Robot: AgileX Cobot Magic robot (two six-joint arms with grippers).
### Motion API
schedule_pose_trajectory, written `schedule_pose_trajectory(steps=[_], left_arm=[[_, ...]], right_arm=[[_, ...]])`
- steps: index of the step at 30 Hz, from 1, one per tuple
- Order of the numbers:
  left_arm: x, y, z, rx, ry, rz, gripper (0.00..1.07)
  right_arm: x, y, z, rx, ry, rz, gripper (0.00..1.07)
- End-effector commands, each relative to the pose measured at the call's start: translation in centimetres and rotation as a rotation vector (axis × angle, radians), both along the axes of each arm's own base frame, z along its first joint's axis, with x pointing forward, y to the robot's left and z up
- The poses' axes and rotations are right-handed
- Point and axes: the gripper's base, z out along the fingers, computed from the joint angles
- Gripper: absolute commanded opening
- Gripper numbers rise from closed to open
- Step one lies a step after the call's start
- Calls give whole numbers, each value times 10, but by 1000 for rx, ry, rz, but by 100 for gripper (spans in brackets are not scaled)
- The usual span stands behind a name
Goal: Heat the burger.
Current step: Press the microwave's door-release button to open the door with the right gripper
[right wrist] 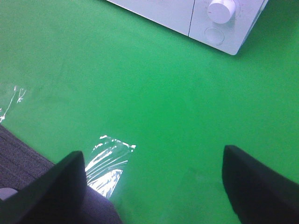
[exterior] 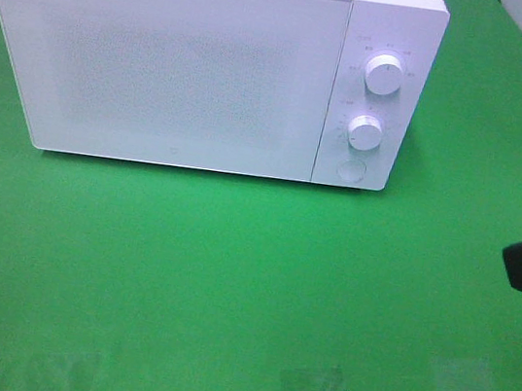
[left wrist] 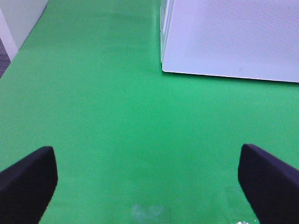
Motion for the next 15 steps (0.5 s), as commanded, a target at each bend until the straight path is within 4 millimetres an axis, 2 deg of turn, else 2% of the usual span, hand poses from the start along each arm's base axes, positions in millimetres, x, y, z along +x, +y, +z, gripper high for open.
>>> schedule_pose_trajectory(steps=[1, 4, 11, 15], left_arm=[[-2, 0, 1, 3, -32, -1, 100], [-2, 0, 1, 3, -32, -1, 100], [-2, 0, 1, 3, -32, -1, 100], [-2, 0, 1, 3, -32, -1, 100]], right_arm=[[-11, -8, 3, 5, 7, -13, 76], [-30, -24, 5, 19, -55, -52, 76], [-51, -50, -2, 62, -142, -240, 76], [-63, -59, -9, 76, -185, -323, 76]])
